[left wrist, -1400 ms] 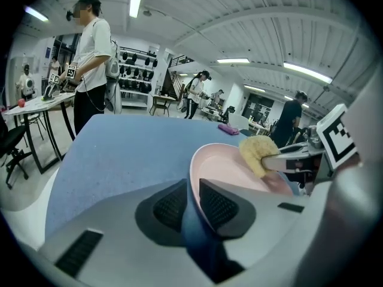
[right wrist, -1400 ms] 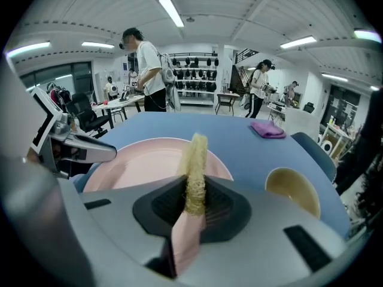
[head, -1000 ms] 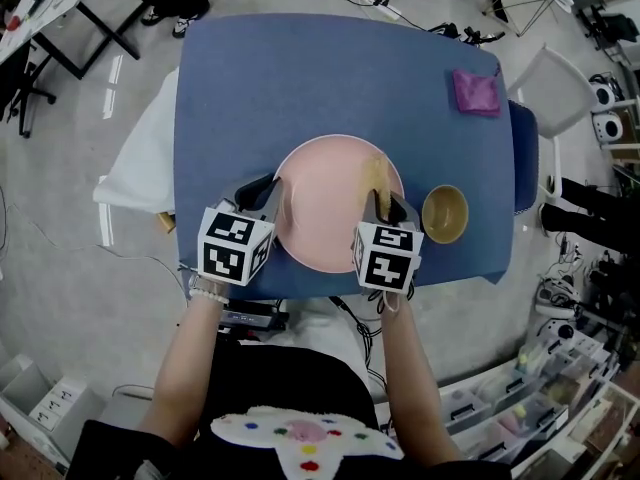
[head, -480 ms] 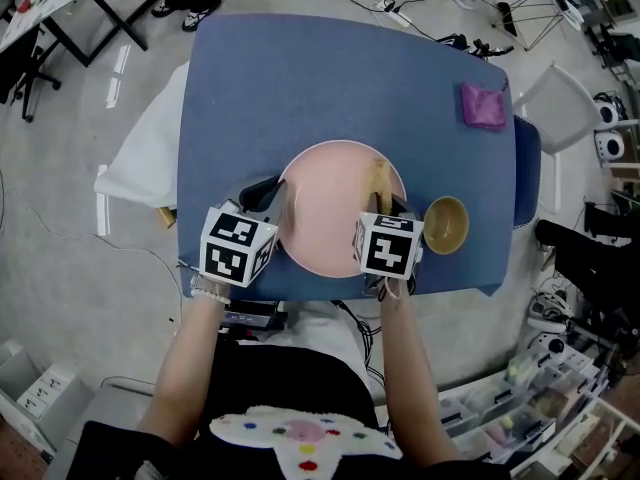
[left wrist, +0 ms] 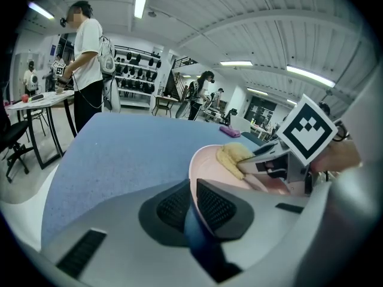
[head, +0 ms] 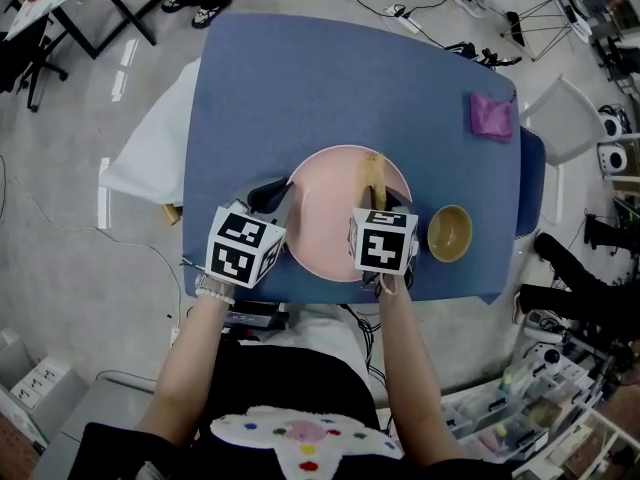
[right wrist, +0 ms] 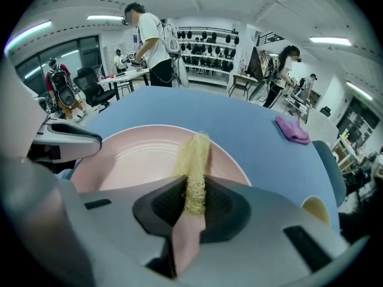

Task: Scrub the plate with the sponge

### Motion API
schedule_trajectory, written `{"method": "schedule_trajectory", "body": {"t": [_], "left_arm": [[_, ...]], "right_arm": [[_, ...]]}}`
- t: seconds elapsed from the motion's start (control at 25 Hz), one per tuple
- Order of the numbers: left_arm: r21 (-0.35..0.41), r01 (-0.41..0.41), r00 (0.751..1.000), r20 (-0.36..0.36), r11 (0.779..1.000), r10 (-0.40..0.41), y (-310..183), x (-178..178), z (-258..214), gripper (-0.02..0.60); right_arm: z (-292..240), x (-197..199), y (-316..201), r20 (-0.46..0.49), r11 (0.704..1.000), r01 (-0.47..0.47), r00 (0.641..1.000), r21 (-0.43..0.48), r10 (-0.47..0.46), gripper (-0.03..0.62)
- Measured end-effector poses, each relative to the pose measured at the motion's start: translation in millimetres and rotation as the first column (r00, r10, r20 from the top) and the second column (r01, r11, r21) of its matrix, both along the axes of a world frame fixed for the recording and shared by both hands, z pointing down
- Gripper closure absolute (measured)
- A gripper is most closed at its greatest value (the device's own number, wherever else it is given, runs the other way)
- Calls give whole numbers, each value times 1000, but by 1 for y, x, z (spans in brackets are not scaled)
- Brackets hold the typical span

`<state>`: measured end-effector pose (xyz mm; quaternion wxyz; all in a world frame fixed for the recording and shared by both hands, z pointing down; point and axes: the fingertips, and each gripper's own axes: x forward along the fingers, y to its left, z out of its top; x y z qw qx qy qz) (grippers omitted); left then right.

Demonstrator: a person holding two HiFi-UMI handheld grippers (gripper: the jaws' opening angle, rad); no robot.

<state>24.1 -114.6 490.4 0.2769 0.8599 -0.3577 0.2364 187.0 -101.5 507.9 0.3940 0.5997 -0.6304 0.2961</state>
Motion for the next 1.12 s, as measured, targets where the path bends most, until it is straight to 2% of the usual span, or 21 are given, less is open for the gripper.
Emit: {"method": "schedule_trajectory", "body": {"t": [0.6, 0.88, 1.12], "left_arm": [[-14, -16, 1000, -23, 1000, 16, 0, 0, 0, 538], [-20, -32, 999, -41, 999, 31, 0, -1, -1, 534], [-28, -21, 998, -53, 999, 19, 0, -1, 0, 534]], "right_arm": [[0, -74, -13, 79, 981, 191, 978, 25, -192, 540], [2, -109, 0, 109, 950, 311, 944, 25, -312, 539], [4, -130, 22, 190, 914, 406, 899, -17, -396, 539]]}}
